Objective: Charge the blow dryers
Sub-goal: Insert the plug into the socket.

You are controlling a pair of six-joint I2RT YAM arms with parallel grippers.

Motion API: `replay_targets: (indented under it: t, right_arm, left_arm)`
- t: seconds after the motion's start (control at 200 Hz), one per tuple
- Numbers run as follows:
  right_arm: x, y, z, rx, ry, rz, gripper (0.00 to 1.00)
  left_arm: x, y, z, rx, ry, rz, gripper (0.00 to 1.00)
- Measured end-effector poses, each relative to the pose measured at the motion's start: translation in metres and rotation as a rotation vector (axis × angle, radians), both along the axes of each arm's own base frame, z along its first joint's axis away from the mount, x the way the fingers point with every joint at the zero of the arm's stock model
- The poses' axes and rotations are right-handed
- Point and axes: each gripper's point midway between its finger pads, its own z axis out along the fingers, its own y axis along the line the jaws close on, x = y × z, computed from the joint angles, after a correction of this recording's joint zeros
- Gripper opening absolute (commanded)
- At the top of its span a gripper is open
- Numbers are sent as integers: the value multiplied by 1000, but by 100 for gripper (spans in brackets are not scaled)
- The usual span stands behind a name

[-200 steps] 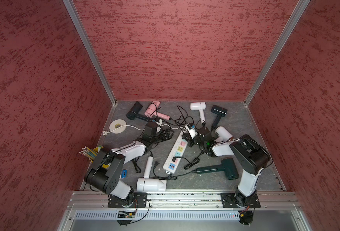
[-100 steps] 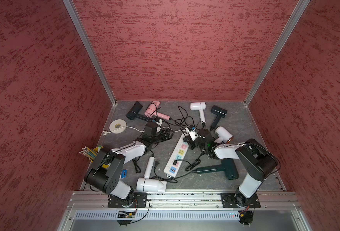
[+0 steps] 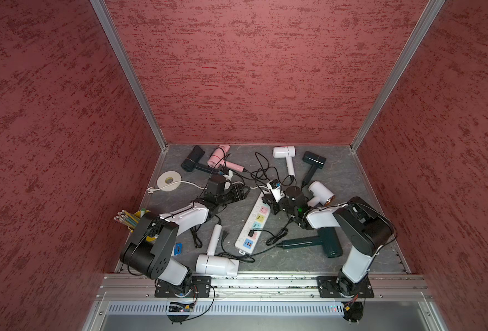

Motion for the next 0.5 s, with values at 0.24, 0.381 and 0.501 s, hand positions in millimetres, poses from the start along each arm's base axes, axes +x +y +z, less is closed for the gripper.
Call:
replay_targets:
  t: [0.24,0.381,0.501]
  right_arm:
    - [-10,-8,3,9,35,-34,15]
    - [-8,-4,3,-10,64,-23,21]
    - [-10,-5,-5,-51,109,-18,25]
  left_arm:
    - [0,0,0,0,0,0,75]
    - [0,0,0,0,0,0,75]
    - [0,0,0,0,0,0,75]
